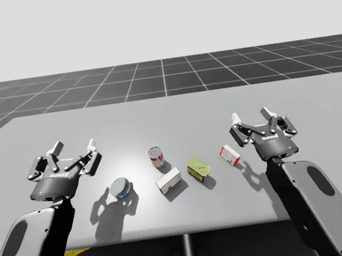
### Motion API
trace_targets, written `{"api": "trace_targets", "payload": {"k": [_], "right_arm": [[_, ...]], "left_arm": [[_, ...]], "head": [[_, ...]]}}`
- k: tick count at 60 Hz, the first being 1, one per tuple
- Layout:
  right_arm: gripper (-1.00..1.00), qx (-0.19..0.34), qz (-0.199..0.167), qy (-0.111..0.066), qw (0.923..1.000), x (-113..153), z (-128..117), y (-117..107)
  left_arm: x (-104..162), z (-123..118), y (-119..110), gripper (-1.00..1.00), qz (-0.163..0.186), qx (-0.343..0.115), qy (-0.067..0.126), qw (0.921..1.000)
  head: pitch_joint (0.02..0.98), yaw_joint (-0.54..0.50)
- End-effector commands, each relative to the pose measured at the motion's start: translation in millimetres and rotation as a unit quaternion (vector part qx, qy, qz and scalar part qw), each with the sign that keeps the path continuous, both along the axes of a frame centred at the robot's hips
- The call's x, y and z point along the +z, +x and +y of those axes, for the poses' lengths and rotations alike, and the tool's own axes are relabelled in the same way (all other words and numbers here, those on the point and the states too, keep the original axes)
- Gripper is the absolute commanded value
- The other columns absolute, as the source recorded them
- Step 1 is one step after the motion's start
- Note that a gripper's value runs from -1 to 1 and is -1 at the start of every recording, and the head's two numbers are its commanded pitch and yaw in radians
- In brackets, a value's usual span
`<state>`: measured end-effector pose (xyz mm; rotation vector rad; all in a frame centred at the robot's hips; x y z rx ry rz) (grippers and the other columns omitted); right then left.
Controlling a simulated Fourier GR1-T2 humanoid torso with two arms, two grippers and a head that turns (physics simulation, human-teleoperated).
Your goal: Grasp the gelatin box and hold it up.
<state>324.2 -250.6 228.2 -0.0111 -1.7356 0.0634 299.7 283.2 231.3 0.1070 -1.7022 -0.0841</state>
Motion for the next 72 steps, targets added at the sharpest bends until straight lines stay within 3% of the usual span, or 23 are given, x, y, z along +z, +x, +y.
{"api": "trace_targets", "payload": {"k": [1, 4, 13, 28, 51, 64, 72], "right_arm": [[-1.0, -0.006, 0.003, 0.016, 0.9999, -1.0, 0.7, -2.1], [-1.0, -0.012, -0.003, 0.011, 0.9999, 0.2, 0.3, -1.7], [-1.0, 0.009, 0.019, 0.024, 0.9995, 0.0, -2.2, 3.1], [-1.0, 0.003, 0.02, 0.022, 0.9995, -0.6, -2.0, 5.3], [-1.0, -0.006, 0.022, 0.009, 0.9997, -3.5, 0.1, 7.3], [-1.0, -0.006, 0.019, 0.006, 0.9998, -2.2, 0.2, 6.9], [-1.0, 0.0, 0.029, 0.024, 0.9993, 1.5, -0.1, 2.3]], "left_arm": [[-0.7, -0.3, 0.0, -1.0, 0.001, 0.001, 0.002, 1.0], [-0.7, -0.4, 0.1, -1.0, 0.001, 0.001, 0.003, 1.0], [-0.9, -0.1, 0.6, -1.0, 0.003, 0.002, 0.004, 1.0], [-2.2, 0.5, 1.9, -1.0, 0.006, 0.006, 0.016, 0.9998], [-3.9, -4.1, 2.6, -1.0, 0.009, -0.003, 0.026, 0.9996], [-5.2, -7.6, 4.3, -1.0, 0.01, -0.008, 0.031, 0.9994], [-5.6, -7.9, 4.1, -1.0, 0.011, -0.008, 0.03, 0.9995]], "head": [[0.076, 0.0], [0.084, 0.0], [0.163, 0.0], [0.428, -0.01], [0.753, -0.28], [0.821, -0.36], [0.81, -0.36]]}}
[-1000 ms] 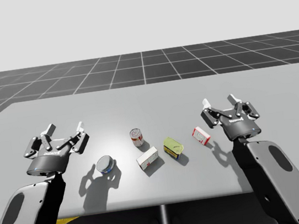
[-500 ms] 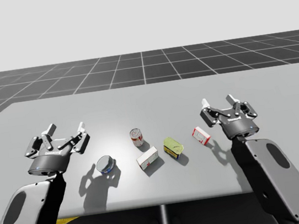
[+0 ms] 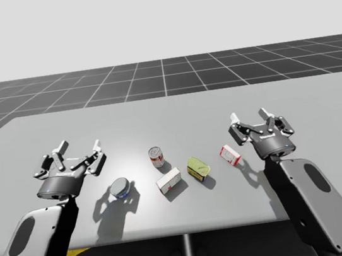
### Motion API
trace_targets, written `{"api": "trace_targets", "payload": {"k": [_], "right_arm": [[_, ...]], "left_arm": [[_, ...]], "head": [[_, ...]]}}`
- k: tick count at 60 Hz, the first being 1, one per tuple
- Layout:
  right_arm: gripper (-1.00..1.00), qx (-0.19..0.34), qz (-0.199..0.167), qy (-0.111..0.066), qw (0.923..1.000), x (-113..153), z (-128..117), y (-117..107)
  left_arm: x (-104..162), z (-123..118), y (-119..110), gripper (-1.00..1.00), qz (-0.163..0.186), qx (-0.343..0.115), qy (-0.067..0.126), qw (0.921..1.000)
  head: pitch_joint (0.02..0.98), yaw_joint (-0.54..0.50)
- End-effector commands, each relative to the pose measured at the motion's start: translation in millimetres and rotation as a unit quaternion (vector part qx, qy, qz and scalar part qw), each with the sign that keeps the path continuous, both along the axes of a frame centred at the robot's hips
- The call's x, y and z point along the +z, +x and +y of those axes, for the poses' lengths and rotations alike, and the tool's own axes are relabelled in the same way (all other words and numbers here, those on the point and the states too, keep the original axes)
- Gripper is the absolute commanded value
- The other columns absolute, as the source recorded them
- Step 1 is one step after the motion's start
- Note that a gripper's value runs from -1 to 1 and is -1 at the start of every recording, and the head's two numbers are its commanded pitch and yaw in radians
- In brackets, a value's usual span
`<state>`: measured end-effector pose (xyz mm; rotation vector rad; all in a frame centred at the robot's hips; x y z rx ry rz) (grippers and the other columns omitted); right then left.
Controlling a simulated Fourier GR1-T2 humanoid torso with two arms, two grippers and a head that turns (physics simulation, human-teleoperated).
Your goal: Grasp the gelatin box and hold it up.
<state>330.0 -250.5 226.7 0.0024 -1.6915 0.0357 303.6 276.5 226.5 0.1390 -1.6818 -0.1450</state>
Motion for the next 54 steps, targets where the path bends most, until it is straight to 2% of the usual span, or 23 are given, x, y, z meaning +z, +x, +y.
{"api": "trace_targets", "payload": {"k": [1, 4, 6, 10, 17, 19, 26, 31, 33, 36, 42, 54], "right_arm": [[-1.0, 0.004, 0.008, 0.012, 0.9999, 4.0, -0.1, -4.9], [-1.0, 0.009, 0.008, 0.01, 0.9999, 7.2, 1.2, -9.1], [-1.0, 0.023, 0.007, 0.002, 0.9997, 12.7, 4.7, -18.8], [-1.0, 0.041, 0.014, 0.008, 0.999, 17.8, 6.7, -29.8], [-1.0, 0.073, 0.028, 0.005, 0.9969, 21.1, 6.8, -52.0], [-1.0, 0.086, 0.035, -0.004, 0.9957, 20.1, 6.0, -62.1], [-1.0, 0.14, 0.068, 0.006, 0.9878, 10.6, 7.9, -84.8], [-1.0, 0.156, 0.077, -0.009, 0.9847, 1.3, 8.4, -94.1], [-1.0, 0.162, 0.08, -0.02, 0.9833, -5.0, 7.7, -98.4], [-1.0, 0.168, 0.082, -0.025, 0.9821, -9.8, 7.0, -100.9], [-1.0, 0.172, 0.098, -0.024, 0.9798, -25.1, 6.6, -103.4], [-1.0, 0.151, 0.119, -0.037, 0.9807, -54.6, 6.2, -98.6]], "left_arm": [[-0.7, -1.5, -0.1, -1.0, 0.001, -0.001, 0.001, 1.0], [-0.8, -0.9, 0.1, -1.0, 0.002, 0.0, -0.001, 1.0], [-1.0, -1.9, -1.1, -1.0, 0.003, 0.0, 0.0, 1.0], [-1.5, -2.8, -1.4, -1.0, 0.005, -0.001, 0.001, 1.0], [-2.0, -3.6, -1.2, -1.0, 0.006, -0.003, 0.001, 1.0], [-2.1, -3.5, -0.9, -1.0, 0.007, -0.003, 0.002, 1.0], [-2.7, -4.7, -1.0, -1.0, 0.009, -0.004, 0.001, 0.9999], [-3.1, -5.5, -0.8, -1.0, 0.01, -0.006, 0.0, 0.9999], [-3.3, -5.6, -0.6, -1.0, 0.011, -0.006, 0.0, 0.9999], [-3.4, -5.6, -0.3, -1.0, 0.011, -0.006, 0.0, 0.9999], [-3.6, -5.9, -0.2, -1.0, 0.011, -0.006, 0.0, 0.9999], [-4.2, -6.1, 0.0, -1.0, 0.01, -0.007, 0.001, 0.9999]], "head": [[0.809, -0.36], [0.804, -0.35], [0.799, -0.35], [0.799, -0.35], [0.796, -0.35], [0.795, -0.35], [0.793, -0.35], [0.792, -0.35], [0.791, -0.35], [0.792, -0.35], [0.791, -0.35], [0.791, -0.35]]}}
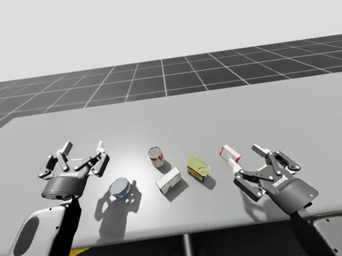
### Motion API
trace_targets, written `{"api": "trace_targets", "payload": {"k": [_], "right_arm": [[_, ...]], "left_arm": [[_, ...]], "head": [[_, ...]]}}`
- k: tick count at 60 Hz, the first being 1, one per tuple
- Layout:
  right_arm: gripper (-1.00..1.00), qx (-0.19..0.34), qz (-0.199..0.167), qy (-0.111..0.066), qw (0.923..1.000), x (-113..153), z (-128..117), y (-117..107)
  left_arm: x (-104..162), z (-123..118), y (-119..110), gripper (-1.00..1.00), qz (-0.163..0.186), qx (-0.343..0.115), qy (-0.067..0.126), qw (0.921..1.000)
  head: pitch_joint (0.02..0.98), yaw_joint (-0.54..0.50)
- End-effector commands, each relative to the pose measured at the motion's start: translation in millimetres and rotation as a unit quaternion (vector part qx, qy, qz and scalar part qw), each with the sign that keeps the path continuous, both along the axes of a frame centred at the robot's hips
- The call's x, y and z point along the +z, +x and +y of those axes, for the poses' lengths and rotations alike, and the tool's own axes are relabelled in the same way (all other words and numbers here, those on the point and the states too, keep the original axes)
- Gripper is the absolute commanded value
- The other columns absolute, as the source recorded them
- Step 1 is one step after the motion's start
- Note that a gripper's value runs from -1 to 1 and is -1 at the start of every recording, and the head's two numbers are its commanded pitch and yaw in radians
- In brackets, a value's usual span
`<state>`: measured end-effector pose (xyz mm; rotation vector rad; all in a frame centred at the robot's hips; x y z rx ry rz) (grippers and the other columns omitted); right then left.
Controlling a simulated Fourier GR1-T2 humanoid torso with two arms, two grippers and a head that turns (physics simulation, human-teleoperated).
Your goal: Grasp the gelatin box and hold it up.
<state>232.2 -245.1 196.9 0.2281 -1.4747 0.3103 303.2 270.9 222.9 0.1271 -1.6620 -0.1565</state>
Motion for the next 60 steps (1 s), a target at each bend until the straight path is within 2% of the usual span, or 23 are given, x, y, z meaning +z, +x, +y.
{"api": "trace_targets", "payload": {"k": [1, 6, 9, 18, 41, 49, 52, 54, 56, 58, 59, 60], "right_arm": [[-1.0, -0.009, 0.018, -0.014, 0.9997, -26.4, 0.5, -0.2], [-1.0, -0.024, 0.023, -0.026, 0.9991, -37.2, -2.8, 5.0], [-1.0, -0.029, 0.035, -0.02, 0.9988, -43.6, -5.3, 8.9], [-1.0, -0.037, 0.053, -0.016, 0.9978, -57.8, -10.4, 20.2], [-1.0, -0.037, 0.074, -0.02, 0.9964, -69.5, -6.5, 55.7], [-1.0, -0.028, 0.089, -0.011, 0.9956, -72.2, -4.4, 62.5], [-0.99, -0.019, 0.105, -0.004, 0.9942, -74.7, -4.5, 63.2], [-0.84, -0.018, 0.112, 0.0, 0.9935, -75.3, -5.2, 63.0], [0.04, -0.019, 0.123, 0.008, 0.9921, -75.5, -6.4, 62.9], [0.87, -0.014, 0.138, 0.027, 0.9899, -75.2, -9.2, 62.6], [0.87, -0.014, 0.138, 0.027, 0.9899, -75.2, -9.2, 62.6], [1.0, -0.012, 0.144, 0.031, 0.989, -75.3, -10.3, 62.7]], "left_arm": [[-0.6, -0.4, 0.4, -1.0, 0.0, -0.001, 0.001, 1.0], [-0.6, -0.5, 0.2, -1.0, 0.0, -0.001, 0.001, 1.0], [-0.6, -1.1, -0.3, -1.0, 0.0, 0.0, 0.001, 1.0], [-0.8, -1.8, -1.0, -1.0, 0.0, 0.0, 0.003, 1.0], [-0.7, -1.7, -1.7, -1.0, 0.0, 0.001, 0.003, 1.0], [-0.7, -1.6, -1.7, -1.0, 0.0, 0.001, 0.003, 1.0], [-0.7, -1.6, -1.6, -1.0, 0.0, 0.001, 0.003, 1.0], [-0.7, -1.6, -1.5, -1.0, 0.0, 0.001, 0.004, 1.0], [-0.7, -1.6, -1.5, -1.0, 0.0, 0.001, 0.004, 1.0], [-0.7, -1.5, -1.4, -1.0, 0.0, 0.001, 0.004, 1.0], [-0.7, -1.5, -1.4, -1.0, 0.0, 0.001, 0.004, 1.0], [-0.7, -1.6, -1.4, -1.0, 0.0, 0.001, 0.004, 1.0]], "head": [[0.791, -0.35], [0.793, -0.35], [0.794, -0.34], [0.797, -0.34], [0.795, -0.34], [0.794, -0.34], [0.792, -0.34], [0.791, -0.35], [0.789, -0.35], [0.785, -0.35], [0.785, -0.35], [0.782, -0.35]]}}
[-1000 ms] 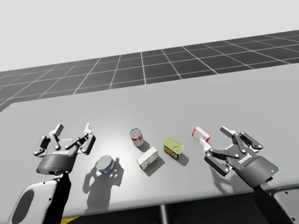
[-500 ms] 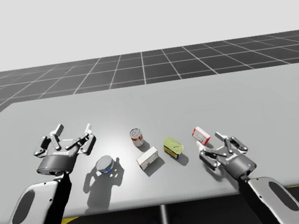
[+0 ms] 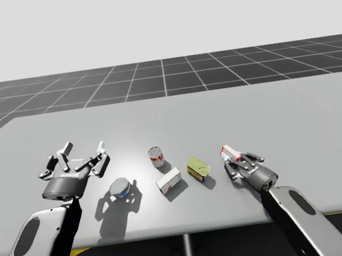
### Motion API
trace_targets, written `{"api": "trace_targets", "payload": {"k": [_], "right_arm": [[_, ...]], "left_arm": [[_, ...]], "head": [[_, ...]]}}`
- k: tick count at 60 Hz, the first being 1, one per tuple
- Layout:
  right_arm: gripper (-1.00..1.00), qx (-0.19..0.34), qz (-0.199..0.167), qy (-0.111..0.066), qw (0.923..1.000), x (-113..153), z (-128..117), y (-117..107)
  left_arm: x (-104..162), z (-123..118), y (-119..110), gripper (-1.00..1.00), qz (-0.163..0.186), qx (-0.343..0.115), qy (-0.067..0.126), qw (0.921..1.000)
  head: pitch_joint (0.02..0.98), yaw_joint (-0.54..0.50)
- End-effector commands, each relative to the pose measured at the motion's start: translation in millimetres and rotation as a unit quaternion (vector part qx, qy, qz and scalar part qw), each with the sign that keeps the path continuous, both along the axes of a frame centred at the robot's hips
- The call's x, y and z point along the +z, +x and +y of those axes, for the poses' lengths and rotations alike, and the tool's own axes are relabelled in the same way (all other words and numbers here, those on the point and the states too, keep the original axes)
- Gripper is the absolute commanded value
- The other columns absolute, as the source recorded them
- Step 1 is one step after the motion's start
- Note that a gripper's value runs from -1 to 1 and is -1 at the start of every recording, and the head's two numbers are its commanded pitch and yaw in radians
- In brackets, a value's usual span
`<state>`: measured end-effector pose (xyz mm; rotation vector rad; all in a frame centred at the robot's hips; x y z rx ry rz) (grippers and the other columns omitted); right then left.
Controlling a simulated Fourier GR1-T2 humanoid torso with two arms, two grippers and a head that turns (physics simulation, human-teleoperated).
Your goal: Grasp the gelatin box and hold it up.
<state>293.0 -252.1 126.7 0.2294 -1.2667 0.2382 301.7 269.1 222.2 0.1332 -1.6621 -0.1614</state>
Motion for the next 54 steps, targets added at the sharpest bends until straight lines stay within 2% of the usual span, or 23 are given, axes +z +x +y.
{"api": "trace_targets", "payload": {"k": [1, 4, 28, 39, 43, 50, 51, 54], "right_arm": [[1.0, 0.005, 0.038, 0.031, 0.9988, -5.1, -3.8, 2.1], [1.0, 0.001, 0.043, 0.038, 0.9984, -5.5, -5.0, 1.9], [1.0, 0.005, 0.035, 0.027, 0.999, -7.0, -3.9, -0.5], [1.0, 0.005, 0.025, 0.023, 0.9994, -7.4, -3.4, -0.7], [1.0, 0.003, 0.007, 0.015, 0.9999, -4.7, -2.3, -2.2], [1.0, 0.004, -0.018, 0.017, 0.9997, 11.3, 0.5, -5.8], [1.0, 0.005, -0.033, 0.013, 0.9994, 20.7, 1.9, -7.2], [1.0, 0.004, -0.046, 0.006, 0.9989, 28.4, 2.6, -8.1]], "left_arm": [[0.0, 0.1, 0.2, -1.0, 0.0, 0.0, 0.001, 1.0], [0.0, 0.1, 0.2, -1.0, 0.0, 0.0, 0.001, 1.0], [-1.1, -0.8, 0.0, -1.0, 0.0, 0.001, 0.002, 1.0], [-0.9, -0.7, -0.2, -1.0, -0.001, 0.002, 0.001, 1.0], [-0.9, -0.7, -0.1, -1.0, -0.002, 0.002, 0.0, 1.0], [-0.9, -0.6, -0.2, -1.0, -0.002, 0.003, 0.0, 1.0], [-0.9, -0.5, -0.1, -1.0, -0.002, 0.003, 0.0, 1.0], [-0.7, -0.3, -0.3, -1.0, -0.002, 0.003, 0.0, 1.0]], "head": [[0.779, -0.35], [0.764, -0.35], [0.486, -0.36], [0.452, -0.35], [0.452, -0.35], [0.453, -0.35], [0.455, -0.36], [0.454, -0.36]]}}
